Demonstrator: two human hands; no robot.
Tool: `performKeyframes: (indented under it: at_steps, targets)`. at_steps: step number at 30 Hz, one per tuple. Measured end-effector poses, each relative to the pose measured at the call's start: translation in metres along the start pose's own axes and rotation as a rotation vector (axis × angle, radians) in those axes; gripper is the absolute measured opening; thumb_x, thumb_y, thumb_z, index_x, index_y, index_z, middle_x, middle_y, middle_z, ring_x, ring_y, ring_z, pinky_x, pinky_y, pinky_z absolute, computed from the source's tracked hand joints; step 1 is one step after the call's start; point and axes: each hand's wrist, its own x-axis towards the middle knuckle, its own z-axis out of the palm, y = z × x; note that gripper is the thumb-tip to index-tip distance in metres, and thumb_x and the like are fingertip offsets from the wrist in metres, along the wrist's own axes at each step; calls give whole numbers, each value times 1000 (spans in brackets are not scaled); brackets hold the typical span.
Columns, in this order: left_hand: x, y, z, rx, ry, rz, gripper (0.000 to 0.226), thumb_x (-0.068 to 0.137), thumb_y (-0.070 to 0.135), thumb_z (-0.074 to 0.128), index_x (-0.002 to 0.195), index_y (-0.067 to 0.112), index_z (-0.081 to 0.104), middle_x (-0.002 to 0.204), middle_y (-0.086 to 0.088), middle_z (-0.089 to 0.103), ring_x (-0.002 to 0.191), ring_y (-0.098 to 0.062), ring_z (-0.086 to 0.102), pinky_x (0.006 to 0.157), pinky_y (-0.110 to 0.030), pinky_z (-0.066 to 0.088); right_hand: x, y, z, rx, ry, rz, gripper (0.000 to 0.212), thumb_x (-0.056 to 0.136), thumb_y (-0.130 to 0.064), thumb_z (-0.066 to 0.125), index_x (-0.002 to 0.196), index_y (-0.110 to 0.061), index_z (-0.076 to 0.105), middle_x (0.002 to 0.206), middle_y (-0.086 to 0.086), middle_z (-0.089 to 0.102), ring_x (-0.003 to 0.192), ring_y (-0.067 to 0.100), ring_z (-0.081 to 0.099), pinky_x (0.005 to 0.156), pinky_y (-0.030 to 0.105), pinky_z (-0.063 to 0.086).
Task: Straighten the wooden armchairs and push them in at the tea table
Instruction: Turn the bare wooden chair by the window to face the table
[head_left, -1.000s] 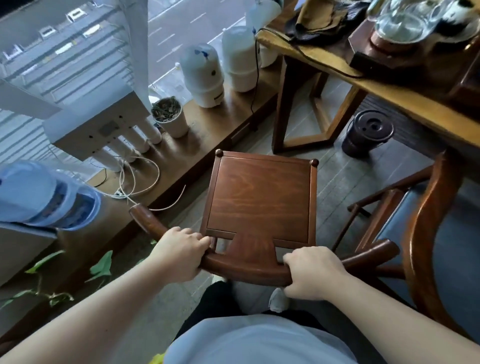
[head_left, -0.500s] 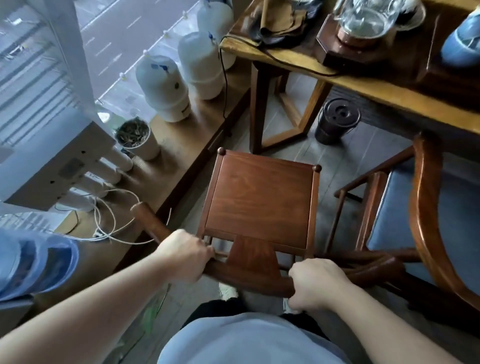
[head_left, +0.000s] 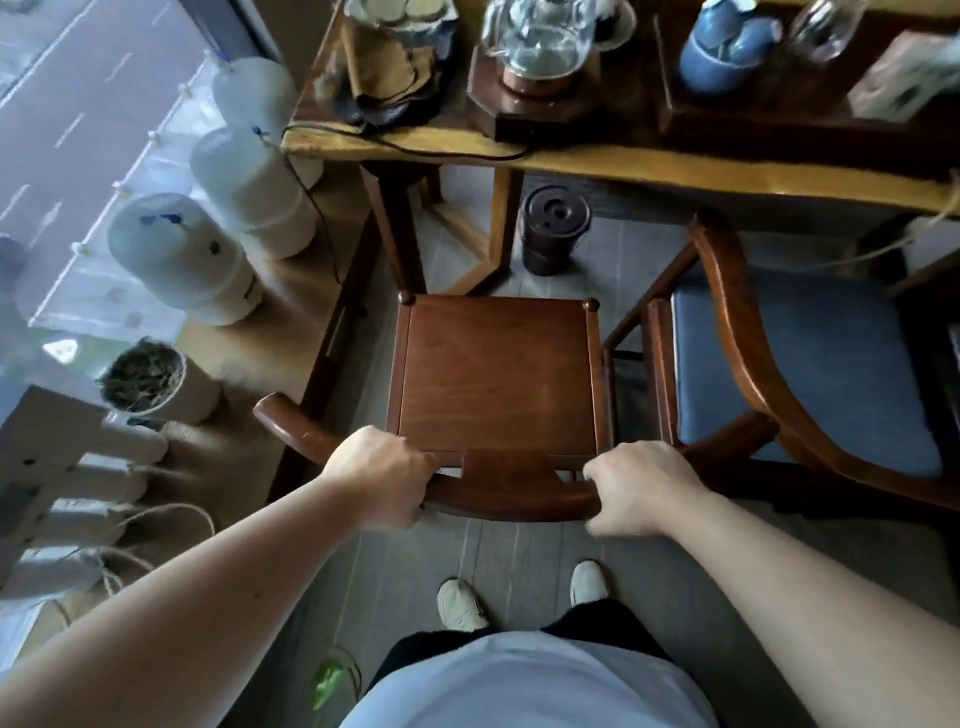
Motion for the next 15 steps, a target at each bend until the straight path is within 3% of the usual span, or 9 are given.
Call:
performKeyframes:
  at_steps: [5,15]
  targets:
    - [12,-22,-12,53,-26,6,31,76,43,48,102,31,62,78,8,66,69,-19,65,57,-28,45,13,-1,-8,46,11,13,28,64,-52,59,81,-29,60,76,-8,59,81,22,62,69,33,48]
    - [43,-36,-41,50,-54,-80,24,75,30,48,97,35,58,77,12,60,78,-15,64,65,-27,47,35,20,-28,106,-18,17,25,66,-49,61,78,-27,59,75,-5,61,76,23,58,72,36,51]
